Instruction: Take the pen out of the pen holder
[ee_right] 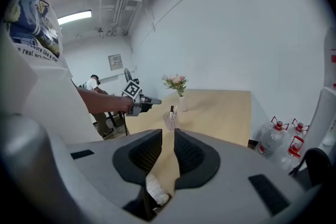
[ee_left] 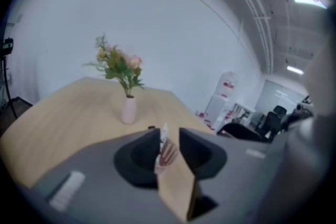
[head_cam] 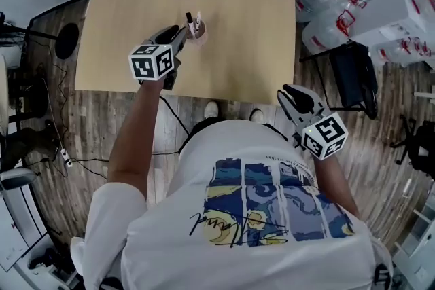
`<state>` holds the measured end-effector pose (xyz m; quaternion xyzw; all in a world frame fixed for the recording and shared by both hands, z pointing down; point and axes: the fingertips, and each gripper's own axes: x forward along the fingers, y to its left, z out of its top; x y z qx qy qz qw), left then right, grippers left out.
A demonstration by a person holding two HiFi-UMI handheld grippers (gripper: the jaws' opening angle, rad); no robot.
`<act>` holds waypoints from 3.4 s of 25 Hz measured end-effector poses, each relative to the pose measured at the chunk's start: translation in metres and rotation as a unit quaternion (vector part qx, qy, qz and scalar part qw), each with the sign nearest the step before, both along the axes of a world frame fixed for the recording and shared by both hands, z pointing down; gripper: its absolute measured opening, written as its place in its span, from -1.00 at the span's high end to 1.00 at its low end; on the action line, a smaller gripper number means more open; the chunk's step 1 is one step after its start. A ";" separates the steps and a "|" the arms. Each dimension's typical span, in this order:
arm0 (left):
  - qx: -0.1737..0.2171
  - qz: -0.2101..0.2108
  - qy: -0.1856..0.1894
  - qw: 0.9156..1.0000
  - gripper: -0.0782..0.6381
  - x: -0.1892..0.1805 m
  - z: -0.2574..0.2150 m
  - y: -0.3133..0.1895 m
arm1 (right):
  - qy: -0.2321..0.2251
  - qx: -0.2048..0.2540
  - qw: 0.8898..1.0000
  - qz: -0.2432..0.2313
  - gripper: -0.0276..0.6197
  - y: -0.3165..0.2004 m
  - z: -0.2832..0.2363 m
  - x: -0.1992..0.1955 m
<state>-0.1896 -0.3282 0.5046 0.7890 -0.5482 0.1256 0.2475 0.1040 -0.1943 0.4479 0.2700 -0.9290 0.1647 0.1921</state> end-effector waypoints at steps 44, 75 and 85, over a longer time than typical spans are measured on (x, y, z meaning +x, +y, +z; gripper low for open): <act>0.019 0.112 0.040 0.993 0.58 -0.010 0.031 -0.059 | 0.051 -0.027 0.985 0.165 0.72 0.048 0.003 -0.050; 0.153 0.093 0.092 0.980 0.58 -0.022 -0.115 0.021 | 0.031 -0.020 0.992 0.120 0.79 0.058 0.003 -0.079; 0.159 0.074 0.079 0.981 0.58 0.005 -0.139 0.089 | 0.011 0.000 0.997 0.077 0.88 0.061 -0.007 -0.062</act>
